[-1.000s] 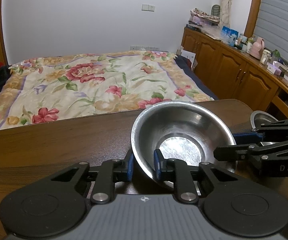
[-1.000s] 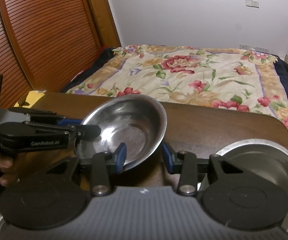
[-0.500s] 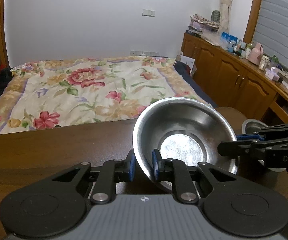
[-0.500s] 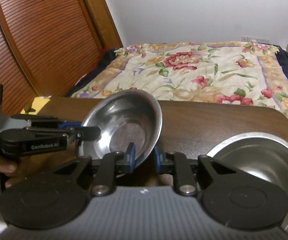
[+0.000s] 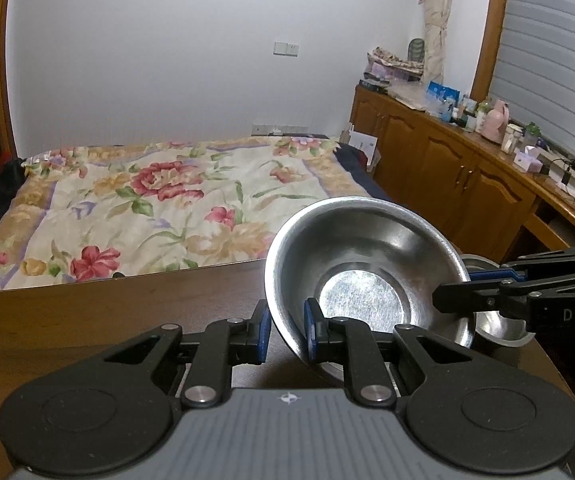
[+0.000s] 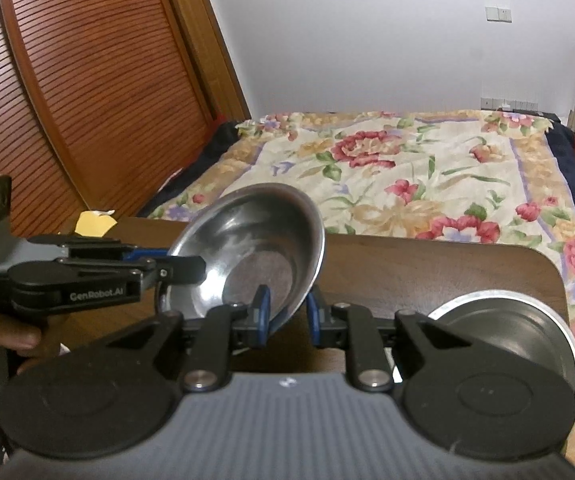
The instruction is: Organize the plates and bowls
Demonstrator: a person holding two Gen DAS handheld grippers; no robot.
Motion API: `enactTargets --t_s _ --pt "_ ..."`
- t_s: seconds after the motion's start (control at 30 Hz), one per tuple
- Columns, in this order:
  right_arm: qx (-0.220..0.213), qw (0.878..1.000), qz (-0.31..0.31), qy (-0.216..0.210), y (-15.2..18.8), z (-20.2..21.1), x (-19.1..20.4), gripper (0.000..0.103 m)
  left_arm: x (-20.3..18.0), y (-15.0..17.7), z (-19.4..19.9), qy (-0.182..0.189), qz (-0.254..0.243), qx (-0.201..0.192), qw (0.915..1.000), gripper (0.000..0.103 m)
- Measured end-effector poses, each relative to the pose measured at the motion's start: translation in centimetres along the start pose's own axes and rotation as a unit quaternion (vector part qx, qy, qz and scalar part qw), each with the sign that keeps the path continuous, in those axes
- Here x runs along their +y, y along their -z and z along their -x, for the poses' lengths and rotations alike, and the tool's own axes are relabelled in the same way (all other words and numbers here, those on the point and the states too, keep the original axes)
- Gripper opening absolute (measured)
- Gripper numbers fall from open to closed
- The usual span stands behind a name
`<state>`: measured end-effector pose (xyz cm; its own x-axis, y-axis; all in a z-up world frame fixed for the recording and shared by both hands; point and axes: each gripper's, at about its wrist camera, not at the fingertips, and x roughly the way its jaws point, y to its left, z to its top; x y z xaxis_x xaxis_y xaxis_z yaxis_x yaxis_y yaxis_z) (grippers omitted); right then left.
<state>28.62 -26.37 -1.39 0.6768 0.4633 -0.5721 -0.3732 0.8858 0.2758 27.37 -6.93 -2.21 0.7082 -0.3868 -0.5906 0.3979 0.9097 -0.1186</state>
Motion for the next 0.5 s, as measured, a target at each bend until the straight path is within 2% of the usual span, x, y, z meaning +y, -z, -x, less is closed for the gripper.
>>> enactTargets --t_s 0.5 --pt "-0.023 1.0 -0.003 -0.003 0.8 3.6 1.1 0.021 -2.0 0.6 4.7 0.005 -0.019 -0.025 0.9995 0.02"
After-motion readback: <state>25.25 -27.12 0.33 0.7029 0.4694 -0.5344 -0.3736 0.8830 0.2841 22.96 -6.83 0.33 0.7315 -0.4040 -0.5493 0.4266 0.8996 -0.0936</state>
